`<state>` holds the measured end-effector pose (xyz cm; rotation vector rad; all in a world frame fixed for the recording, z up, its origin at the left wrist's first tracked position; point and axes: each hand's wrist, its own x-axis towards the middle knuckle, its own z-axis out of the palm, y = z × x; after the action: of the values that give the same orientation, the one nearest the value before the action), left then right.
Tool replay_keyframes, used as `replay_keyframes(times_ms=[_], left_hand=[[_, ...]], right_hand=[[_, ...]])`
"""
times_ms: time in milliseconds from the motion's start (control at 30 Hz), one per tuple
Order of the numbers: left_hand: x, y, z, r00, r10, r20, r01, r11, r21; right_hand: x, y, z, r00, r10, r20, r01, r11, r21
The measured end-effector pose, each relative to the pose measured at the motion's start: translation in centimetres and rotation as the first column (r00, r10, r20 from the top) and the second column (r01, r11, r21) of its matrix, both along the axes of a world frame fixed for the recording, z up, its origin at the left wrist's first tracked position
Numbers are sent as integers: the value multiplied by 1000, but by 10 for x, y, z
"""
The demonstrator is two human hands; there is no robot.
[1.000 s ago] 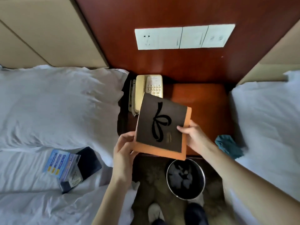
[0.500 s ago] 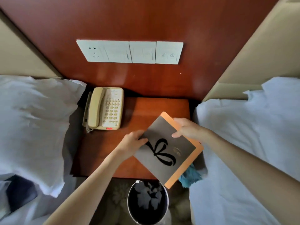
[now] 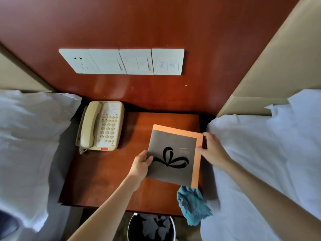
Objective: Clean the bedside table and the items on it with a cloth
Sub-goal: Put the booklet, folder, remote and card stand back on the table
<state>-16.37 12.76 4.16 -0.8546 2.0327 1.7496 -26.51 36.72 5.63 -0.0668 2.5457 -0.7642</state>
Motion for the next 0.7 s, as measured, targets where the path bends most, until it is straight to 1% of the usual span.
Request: replay_keyframes(times_ms=[67,133,233,300,400,467,567,633,700], left_hand=[[-15,4,-6,998,56,-2,-56,998,3],[-32,11,-10,994,112,-7,-112,993,39],[-57,23,-12,987,159,4,-158,980,120],[-73,27,-12,987,157,-8,-156,983,99],[-89,28,-11,988,150,-32,-149,989,10],[-95,27,-13,992,124,-35,-127,989,-74],[-107,25,-17,996,92,-16,-94,976,-199],[-114,24,-18,999,49,14,-43,955,-295],[-115,25,-19,997,-29,72,55,921,-387]], right_hand=[[2,2,-9,981,-151,123,167,977,-134],[-1,1,-18,941,-276,194,319,916,-243],[-11,-6,-21,901,-362,241,427,837,-343],[-16,-11,-23,882,-405,239,468,806,-363],[-24,-16,-27,875,-432,219,483,814,-323],[-29,-17,-31,892,-393,223,446,845,-296],[-36,-19,-35,922,-328,205,378,876,-301],[-37,-21,-36,927,-317,201,367,879,-303],[-37,-21,-39,924,-323,204,370,890,-268]])
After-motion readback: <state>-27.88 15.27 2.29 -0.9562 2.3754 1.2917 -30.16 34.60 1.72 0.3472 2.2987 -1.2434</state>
